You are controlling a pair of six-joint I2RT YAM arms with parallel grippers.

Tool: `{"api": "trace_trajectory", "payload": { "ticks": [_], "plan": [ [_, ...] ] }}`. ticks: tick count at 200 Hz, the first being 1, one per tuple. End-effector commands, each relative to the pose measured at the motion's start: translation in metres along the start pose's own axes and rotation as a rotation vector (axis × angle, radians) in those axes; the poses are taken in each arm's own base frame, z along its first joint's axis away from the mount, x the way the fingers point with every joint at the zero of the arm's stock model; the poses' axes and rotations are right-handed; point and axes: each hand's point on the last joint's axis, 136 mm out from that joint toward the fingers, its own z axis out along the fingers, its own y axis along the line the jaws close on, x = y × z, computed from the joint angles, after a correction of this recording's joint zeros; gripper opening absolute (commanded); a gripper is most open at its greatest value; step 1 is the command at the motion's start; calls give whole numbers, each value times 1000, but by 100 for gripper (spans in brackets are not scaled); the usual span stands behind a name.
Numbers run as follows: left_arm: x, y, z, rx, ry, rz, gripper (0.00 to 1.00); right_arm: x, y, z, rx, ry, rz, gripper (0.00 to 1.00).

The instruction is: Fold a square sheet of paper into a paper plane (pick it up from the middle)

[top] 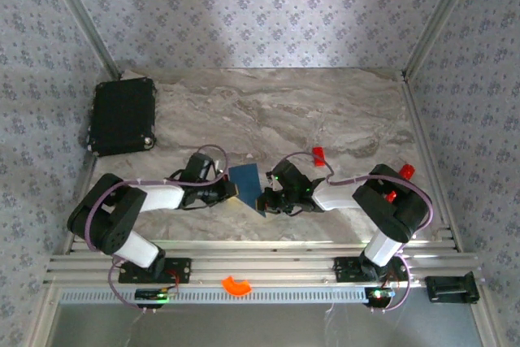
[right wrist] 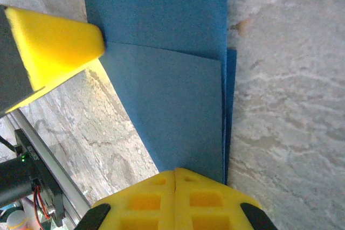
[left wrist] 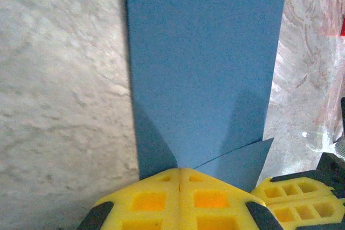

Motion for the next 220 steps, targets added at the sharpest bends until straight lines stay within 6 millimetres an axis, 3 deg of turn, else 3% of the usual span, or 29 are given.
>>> {"api": "trace_trajectory", "payload": {
  "ticks": [1,34,71,93,113,144,168,220],
  "plan": [
    [-8,23,-4,-69,-39,17,3,25,-46,3,151,72,85,0],
    [-16,7,-8,-26,-55,25,4,25,-46,3,149,75,87,0],
    [-26,-24,-28,33,-118,51,7,24,-45,2,149,73,87,0],
    [-21,-39,-32,43,-128,87,9,24,-45,2,149,71,88,0],
    [-10,-48,-24,61,-95,115,9,24,-44,2,147,72,86,0],
    [5,-38,1,45,-6,106,7,22,-41,2,136,71,88,0],
    [9,-13,10,-35,10,74,5,18,-33,1,111,60,79,0],
    [20,12,11,-105,31,69,2,-8,16,-3,34,15,-25,0]
  ]
}}
